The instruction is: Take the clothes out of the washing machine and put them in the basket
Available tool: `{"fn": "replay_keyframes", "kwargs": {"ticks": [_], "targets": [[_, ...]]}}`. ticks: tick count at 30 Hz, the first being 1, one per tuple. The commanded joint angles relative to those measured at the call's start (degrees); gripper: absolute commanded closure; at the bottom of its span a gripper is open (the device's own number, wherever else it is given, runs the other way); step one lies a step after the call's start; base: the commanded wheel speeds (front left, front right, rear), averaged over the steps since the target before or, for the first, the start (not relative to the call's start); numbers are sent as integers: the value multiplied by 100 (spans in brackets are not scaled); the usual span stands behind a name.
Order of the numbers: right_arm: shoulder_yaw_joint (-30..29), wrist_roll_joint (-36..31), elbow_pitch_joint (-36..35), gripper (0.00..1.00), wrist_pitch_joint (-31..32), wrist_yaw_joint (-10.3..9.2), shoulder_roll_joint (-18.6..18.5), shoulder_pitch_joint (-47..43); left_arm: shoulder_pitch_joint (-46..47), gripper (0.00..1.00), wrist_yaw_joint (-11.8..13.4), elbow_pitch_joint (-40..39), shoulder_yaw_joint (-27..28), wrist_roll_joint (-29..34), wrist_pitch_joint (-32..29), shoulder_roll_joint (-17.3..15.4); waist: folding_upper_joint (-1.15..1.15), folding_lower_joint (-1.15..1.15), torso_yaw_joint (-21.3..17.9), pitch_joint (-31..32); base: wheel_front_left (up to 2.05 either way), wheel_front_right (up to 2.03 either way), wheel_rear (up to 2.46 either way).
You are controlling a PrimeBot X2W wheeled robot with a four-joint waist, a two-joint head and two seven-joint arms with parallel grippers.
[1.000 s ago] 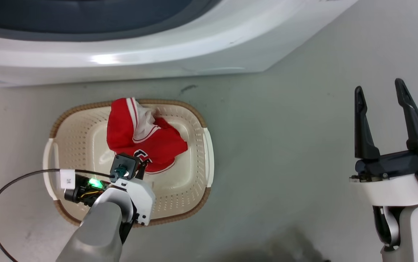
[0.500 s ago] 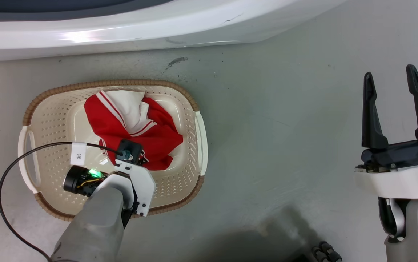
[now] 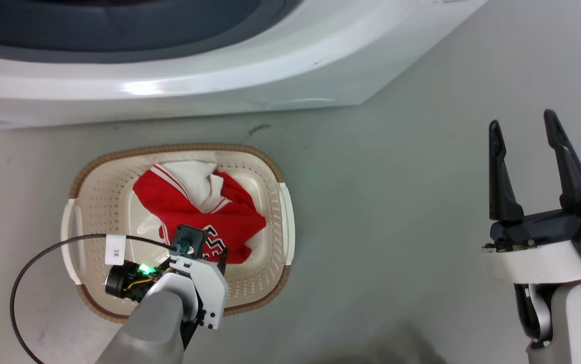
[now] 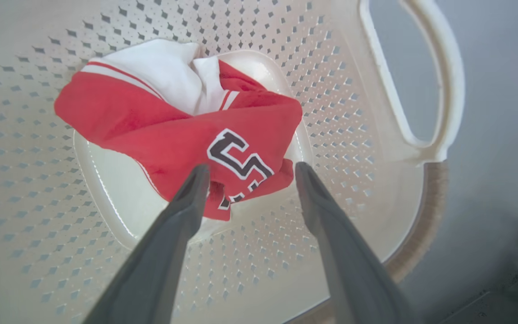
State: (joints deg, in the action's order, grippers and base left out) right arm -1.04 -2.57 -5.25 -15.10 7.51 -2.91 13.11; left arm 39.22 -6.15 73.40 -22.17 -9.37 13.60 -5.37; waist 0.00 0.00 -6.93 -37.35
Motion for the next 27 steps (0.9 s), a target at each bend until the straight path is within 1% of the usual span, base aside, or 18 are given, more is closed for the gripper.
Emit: {"fn": "replay_keyframes", "kwargs": {"ticks": [1,5,8,13,18,23,27], "targets": [[0,-32,32,0,-10,-4,6,-68,-83,0,-22,-38,-4,-10,54,9,0,0,110,345,0,0,0],[30,-70,117,0,-10,-4,6,-274,-333,0,13,-270,71,-129,158,56,0,0,216,775,0,0,0],[16,-108,183,0,-11,-4,5,-415,-592,0,72,-787,123,-151,164,44,0,0,301,1106,0,0,0],[39,-145,276,0,-11,-4,6,-677,-1188,0,207,-1718,298,-166,159,-56,0,0,375,1622,0,0,0],[29,-164,337,0,-11,-4,6,-971,-1838,0,356,-2690,587,-179,160,-118,0,0,450,2076,0,0,0],[50,-159,387,0,-11,-4,6,-1205,-2417,0,526,-3769,968,-126,161,-128,0,0,504,2421,0,0,0],[61,-149,423,0,-11,-4,6,-1330,-2839,0,636,-4666,1282,-1,161,-76,0,0,530,2646,0,0,0]]}}
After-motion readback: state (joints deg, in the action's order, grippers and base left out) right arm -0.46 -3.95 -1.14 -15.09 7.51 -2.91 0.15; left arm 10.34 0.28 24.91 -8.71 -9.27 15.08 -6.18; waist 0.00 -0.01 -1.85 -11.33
